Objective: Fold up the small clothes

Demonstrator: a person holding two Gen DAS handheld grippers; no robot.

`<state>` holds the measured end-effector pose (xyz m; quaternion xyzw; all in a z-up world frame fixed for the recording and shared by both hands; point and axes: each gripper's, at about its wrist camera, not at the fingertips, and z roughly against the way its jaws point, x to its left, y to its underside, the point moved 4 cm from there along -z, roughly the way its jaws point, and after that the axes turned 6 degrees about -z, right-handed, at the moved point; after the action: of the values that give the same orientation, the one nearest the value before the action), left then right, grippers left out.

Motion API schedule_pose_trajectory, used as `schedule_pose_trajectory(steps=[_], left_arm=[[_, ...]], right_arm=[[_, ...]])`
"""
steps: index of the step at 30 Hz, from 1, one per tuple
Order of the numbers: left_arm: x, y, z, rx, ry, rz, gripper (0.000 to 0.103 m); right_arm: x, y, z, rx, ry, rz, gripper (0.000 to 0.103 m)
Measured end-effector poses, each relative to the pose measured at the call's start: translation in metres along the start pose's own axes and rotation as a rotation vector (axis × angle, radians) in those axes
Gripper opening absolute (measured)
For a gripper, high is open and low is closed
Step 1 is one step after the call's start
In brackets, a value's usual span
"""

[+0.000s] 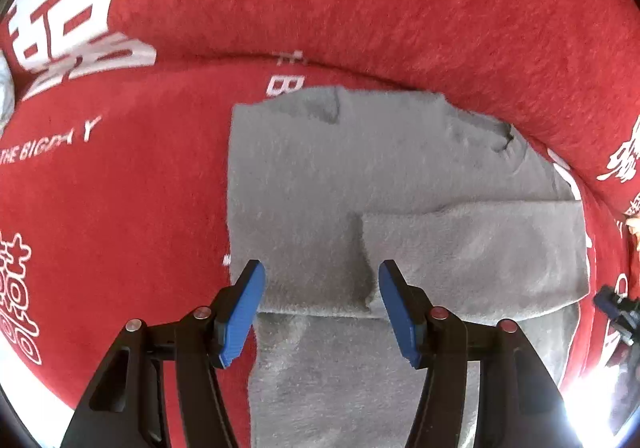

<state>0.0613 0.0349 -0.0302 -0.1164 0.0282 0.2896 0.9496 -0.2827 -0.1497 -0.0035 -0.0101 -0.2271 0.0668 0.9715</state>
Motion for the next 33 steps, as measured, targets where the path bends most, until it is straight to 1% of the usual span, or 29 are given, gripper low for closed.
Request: schedule_pose_trajectory(steps=[3,6,9,11,12,13,14,17,18,19,20,21,23,24,26,29,33], left_arm=[[-0.021,-0.005,-0.005,-0.001,-0.029,-0.044,0.060],[-0.040,-0.007,-0.022,0.021,-0.061,-0.057,0.060],[-0.044,-0.003,-0.034,0.045,-0.069,-0.039,0.060],[-0.045,-0.002,-0.039,0.054,-0.079,-0.029,0.060],[-0.045,-0.002,-0.039,0.055,-0.079,-0.025,0.060],[-0.045,-0.002,-0.039,0.052,-0.082,-0.024,0.060],[-0.045,-0.004,-0.040,0.050,-0.085,-0.026,0.060],[-0.046,-0.007,-0.042,0.047,-0.097,-0.039,0.060],[-0.047,-0.008,-0.043,0.048,-0.098,-0.039,0.060],[-0.047,-0.008,-0.045,0.052,-0.101,-0.037,0.060],[-0.046,-0.010,-0.047,0.055,-0.103,-0.029,0.060],[-0.045,-0.011,-0.047,0.053,-0.104,-0.025,0.060],[-0.037,-0.015,-0.043,0.050,-0.135,-0.020,0.060],[-0.032,-0.016,-0.041,0.050,-0.150,-0.018,0.060],[-0.020,-0.016,-0.033,0.056,-0.161,-0.010,0.060],[-0.015,-0.012,-0.019,0.061,-0.142,-0.015,0.060],[-0.033,-0.005,-0.008,0.057,-0.112,-0.064,0.060]], right_arm=[[-0.007,-0.026,-0.001,-0.030,0.019,-0.031,0.047],[-0.011,-0.057,-0.019,-0.035,0.013,-0.072,0.047],[-0.010,-0.079,-0.047,0.007,-0.022,-0.100,0.047],[-0.009,-0.085,-0.063,0.041,-0.018,-0.102,0.047],[-0.007,-0.086,-0.069,0.058,-0.018,-0.096,0.041],[-0.002,-0.087,-0.070,0.059,-0.011,-0.075,0.006],[0.004,-0.087,-0.068,0.054,0.003,-0.038,0.008],[0.016,-0.087,-0.050,-0.021,0.073,0.076,0.008],[0.013,-0.087,-0.051,-0.029,0.113,0.092,0.008],[0.007,-0.088,-0.057,-0.008,0.133,0.082,0.008],[0.000,-0.088,-0.063,0.015,0.138,0.062,0.008],[-0.006,-0.088,-0.067,0.021,0.123,0.032,0.008],[-0.007,-0.088,-0.064,0.003,0.119,0.004,0.009],[-0.007,-0.086,-0.062,0.000,0.132,-0.003,0.012],[-0.009,-0.081,-0.053,-0.001,0.157,-0.017,0.012],[-0.005,-0.068,-0.033,-0.020,0.147,-0.014,0.012],[0.011,-0.041,-0.013,-0.008,0.091,0.031,0.013]])
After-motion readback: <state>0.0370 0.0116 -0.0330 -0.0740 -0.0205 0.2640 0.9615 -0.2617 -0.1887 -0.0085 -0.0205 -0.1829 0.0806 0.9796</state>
